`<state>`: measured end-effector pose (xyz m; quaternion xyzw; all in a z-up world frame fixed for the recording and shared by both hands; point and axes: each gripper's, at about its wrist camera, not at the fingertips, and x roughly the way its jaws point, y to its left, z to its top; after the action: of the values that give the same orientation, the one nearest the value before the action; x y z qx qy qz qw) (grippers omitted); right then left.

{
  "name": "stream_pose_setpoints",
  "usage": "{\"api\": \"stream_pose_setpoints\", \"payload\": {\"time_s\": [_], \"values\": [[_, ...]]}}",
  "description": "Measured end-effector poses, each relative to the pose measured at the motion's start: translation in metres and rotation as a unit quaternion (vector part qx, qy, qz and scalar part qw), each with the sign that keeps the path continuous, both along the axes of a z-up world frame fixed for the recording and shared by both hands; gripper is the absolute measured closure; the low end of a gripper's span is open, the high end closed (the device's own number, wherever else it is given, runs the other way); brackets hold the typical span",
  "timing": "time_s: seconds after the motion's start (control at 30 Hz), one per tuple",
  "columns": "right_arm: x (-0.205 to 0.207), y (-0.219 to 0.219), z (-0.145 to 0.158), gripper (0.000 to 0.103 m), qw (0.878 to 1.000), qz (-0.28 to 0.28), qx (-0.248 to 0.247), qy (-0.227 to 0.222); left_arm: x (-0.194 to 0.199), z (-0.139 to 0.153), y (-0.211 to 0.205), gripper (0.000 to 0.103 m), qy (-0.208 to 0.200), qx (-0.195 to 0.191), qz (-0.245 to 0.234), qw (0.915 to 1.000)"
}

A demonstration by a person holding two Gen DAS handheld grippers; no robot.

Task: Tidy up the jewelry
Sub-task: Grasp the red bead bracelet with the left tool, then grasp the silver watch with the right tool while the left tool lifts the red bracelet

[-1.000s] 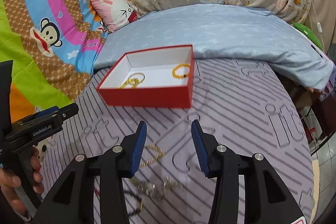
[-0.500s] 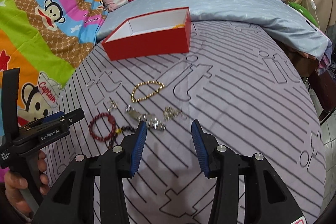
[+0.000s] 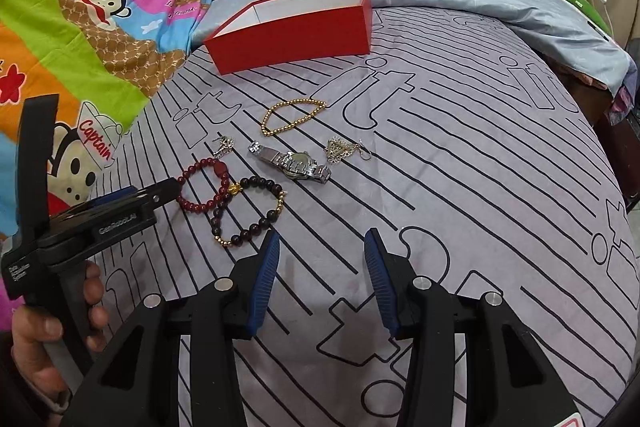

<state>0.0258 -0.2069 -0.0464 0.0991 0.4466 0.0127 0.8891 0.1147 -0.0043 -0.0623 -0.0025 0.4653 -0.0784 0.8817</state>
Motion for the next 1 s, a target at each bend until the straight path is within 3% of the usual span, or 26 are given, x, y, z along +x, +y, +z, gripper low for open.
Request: {"api": "stream_pose_setpoints", "payload": {"time_s": [0.27,0.47,0.63,1.0], "values": [[0.006,0.002,-0.002,0.059,1.000,0.005,0.004,0.003,0.007,-0.010,-0.017,0.053,-0.013,0.029,-0.013,0.9994],[0.015,0.005,-0.004,0.059,1.000,0.014,0.009,0.005,0.012,-0.008,-0.013,0.096,-0.012,0.015,-0.012,0.9997],[0.032,0.010,-0.002,0.059,0.999,0.030,0.015,-0.002,0.010,-0.007,0.000,0.096,-0.008,0.005,-0.001,1.0000],[0.072,0.027,-0.008,0.061,0.997,0.067,-0.021,-0.010,-0.001,-0.010,0.011,0.096,-0.024,0.004,0.008,0.9997]]}}
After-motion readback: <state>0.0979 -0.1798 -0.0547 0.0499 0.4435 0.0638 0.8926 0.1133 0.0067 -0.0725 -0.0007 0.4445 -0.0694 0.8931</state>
